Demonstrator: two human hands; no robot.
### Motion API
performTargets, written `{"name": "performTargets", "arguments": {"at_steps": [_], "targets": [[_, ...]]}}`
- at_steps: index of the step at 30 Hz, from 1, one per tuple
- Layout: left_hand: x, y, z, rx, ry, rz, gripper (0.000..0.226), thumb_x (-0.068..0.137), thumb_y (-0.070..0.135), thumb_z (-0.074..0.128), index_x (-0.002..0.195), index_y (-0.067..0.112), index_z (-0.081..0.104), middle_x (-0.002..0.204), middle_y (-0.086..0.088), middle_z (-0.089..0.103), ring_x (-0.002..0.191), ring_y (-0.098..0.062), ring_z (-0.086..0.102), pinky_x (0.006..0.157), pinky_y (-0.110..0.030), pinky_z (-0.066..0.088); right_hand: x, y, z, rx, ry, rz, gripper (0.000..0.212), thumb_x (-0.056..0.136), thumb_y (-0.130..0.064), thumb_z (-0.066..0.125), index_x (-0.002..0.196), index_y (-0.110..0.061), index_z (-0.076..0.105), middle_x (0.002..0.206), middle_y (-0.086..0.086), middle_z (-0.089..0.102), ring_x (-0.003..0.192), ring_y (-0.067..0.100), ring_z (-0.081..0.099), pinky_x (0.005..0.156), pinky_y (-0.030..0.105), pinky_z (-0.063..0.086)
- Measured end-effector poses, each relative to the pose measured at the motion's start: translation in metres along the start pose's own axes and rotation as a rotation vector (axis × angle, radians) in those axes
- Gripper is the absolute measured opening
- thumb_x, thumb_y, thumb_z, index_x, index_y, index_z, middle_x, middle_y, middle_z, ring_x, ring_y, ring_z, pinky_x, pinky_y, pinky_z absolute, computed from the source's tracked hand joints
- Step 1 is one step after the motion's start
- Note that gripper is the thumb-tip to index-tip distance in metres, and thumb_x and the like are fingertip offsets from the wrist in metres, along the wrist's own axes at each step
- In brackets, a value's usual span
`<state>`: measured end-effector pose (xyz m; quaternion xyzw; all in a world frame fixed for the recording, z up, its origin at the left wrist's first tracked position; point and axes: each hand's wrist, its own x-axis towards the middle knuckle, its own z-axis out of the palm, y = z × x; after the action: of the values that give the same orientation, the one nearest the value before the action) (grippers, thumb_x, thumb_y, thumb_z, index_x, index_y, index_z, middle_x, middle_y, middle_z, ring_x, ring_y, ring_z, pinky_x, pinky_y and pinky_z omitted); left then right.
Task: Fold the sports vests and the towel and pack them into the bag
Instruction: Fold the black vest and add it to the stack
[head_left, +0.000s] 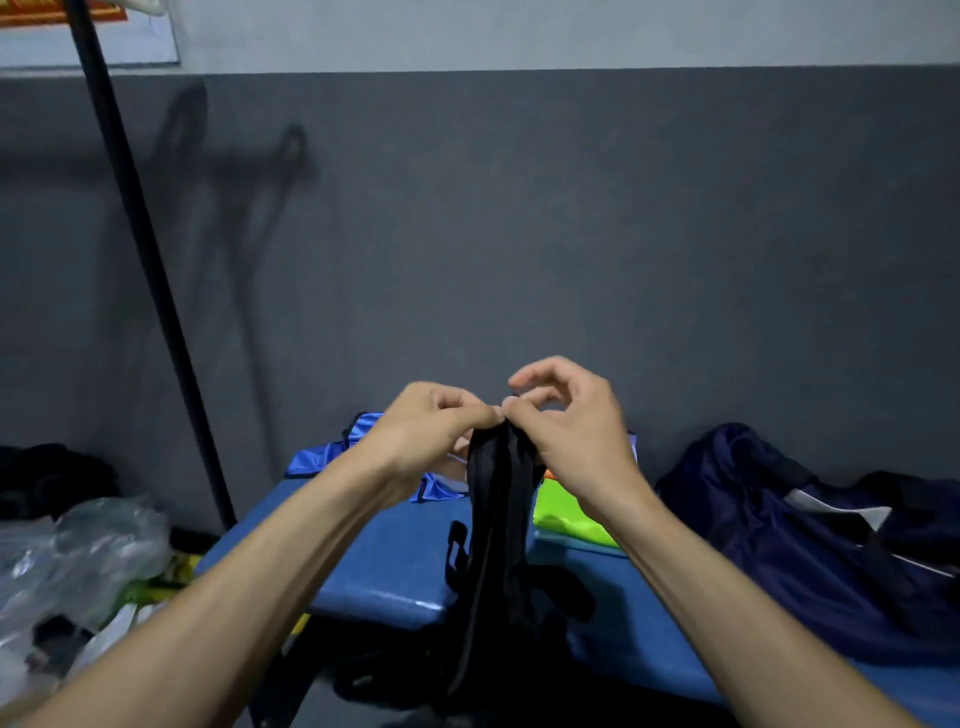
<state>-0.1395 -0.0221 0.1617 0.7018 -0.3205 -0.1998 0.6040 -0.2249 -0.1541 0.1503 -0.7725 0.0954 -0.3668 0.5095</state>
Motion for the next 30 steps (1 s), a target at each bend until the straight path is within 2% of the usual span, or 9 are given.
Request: {"name": "performTargets", "arguments": {"at_steps": [4, 7, 12, 16, 19, 22, 25, 27, 30], "targets": [[-0.003, -0.003, -0.004, -0.096, 0.006, -0.042, 0.015, 0.092, 0.018, 0.072, 0.088, 0.005, 0.067, 0.076, -0.016, 0.056, 0.06, -0.022, 0.056, 0.049, -0.025, 0.05, -0.001, -0.001, -0.006, 0.004, 0.007, 0.053, 0.012, 0.075, -0.025, 0.077, 0.083, -0.029, 0.069, 0.072, -0.001, 0.071, 0.058, 0.016, 0.062, 0.058, 0.027, 0.042], [-0.003, -0.001, -0.009, -0.133, 0.024, -0.027, 0.018, 0.092, 0.02, 0.074, 0.088, 0.003, 0.067, 0.074, -0.014, 0.058, 0.06, -0.021, 0.056, 0.051, -0.026, 0.052, -0.003, -0.003, -0.007, 0.04, 0.005, 0.098, 0.013, 0.08, -0.016, 0.08, 0.082, -0.02, 0.069, 0.069, 0.0, 0.069, 0.058, 0.019, 0.061, 0.057, 0.032, 0.048], [-0.007, 0.003, -0.007, -0.105, 0.049, 0.01, 0.023, 0.093, 0.023, 0.072, 0.089, 0.0, 0.068, 0.073, -0.013, 0.056, 0.057, -0.017, 0.054, 0.05, -0.026, 0.052, -0.005, -0.012, -0.004, -0.015, -0.007, 0.106, 0.015, 0.078, -0.014, 0.082, 0.081, -0.018, 0.068, 0.069, 0.001, 0.069, 0.059, 0.022, 0.066, 0.056, 0.039, 0.055], [-0.009, 0.006, -0.003, -0.134, 0.01, -0.02, 0.027, 0.101, 0.022, 0.062, 0.1, -0.004, 0.069, 0.077, -0.011, 0.064, 0.059, -0.016, 0.063, 0.058, -0.028, 0.056, -0.008, -0.022, -0.002, -0.179, 0.018, 0.064, 0.014, 0.078, -0.021, 0.084, 0.078, -0.02, 0.07, 0.07, -0.001, 0.073, 0.059, 0.012, 0.069, 0.051, 0.025, 0.05], [-0.015, 0.01, -0.001, -0.221, -0.03, -0.053, 0.033, 0.105, 0.019, 0.052, 0.104, -0.008, 0.069, 0.087, -0.014, 0.071, 0.07, -0.02, 0.071, 0.066, -0.031, 0.06, -0.009, -0.031, -0.008, -0.295, 0.017, 0.002, 0.017, 0.077, -0.03, 0.085, 0.076, -0.021, 0.071, 0.067, -0.005, 0.072, 0.065, 0.008, 0.07, 0.059, 0.023, 0.054], [-0.022, 0.013, 0.0, -0.402, -0.084, -0.094, 0.038, 0.107, 0.019, 0.043, 0.115, -0.01, 0.066, 0.11, -0.026, 0.072, 0.089, -0.032, 0.073, 0.074, -0.037, 0.062, -0.01, -0.036, -0.011, -0.517, -0.016, -0.092, 0.022, 0.072, -0.038, 0.085, 0.076, -0.022, 0.07, 0.066, -0.009, 0.068, 0.071, 0.004, 0.064, 0.061, 0.02, 0.049], [-0.028, 0.01, -0.003, -0.521, -0.174, -0.127, 0.042, 0.106, 0.024, 0.044, 0.124, -0.009, 0.063, 0.121, -0.028, 0.068, 0.107, -0.04, 0.07, 0.087, -0.046, 0.061, -0.007, -0.035, -0.016, -0.625, -0.045, -0.203, 0.011, 0.075, -0.024, 0.079, 0.078, -0.024, 0.069, 0.07, -0.01, 0.068, 0.07, 0.007, 0.065, 0.068, 0.027, 0.052], [-0.03, 0.004, -0.011, -0.345, -0.125, -0.056, 0.035, 0.107, 0.022, 0.044, 0.116, 0.0, 0.07, 0.113, -0.019, 0.073, 0.102, -0.033, 0.073, 0.081, -0.043, 0.062, -0.002, -0.033, -0.03, -0.501, -0.142, -0.208, 0.01, 0.079, -0.015, 0.079, 0.08, -0.022, 0.071, 0.074, -0.006, 0.072, 0.071, 0.009, 0.068, 0.074, 0.032, 0.056], [-0.03, -0.011, -0.033, 0.06, 0.127, 0.253, 0.014, 0.095, 0.012, 0.063, 0.095, 0.018, 0.076, 0.092, -0.008, 0.074, 0.083, -0.018, 0.07, 0.067, -0.03, 0.058, 0.006, -0.04, -0.068, -0.131, -0.413, -0.153, 0.011, 0.085, -0.001, 0.078, 0.089, -0.006, 0.069, 0.085, 0.009, 0.074, 0.08, 0.015, 0.067, 0.08, 0.031, 0.056]]}}
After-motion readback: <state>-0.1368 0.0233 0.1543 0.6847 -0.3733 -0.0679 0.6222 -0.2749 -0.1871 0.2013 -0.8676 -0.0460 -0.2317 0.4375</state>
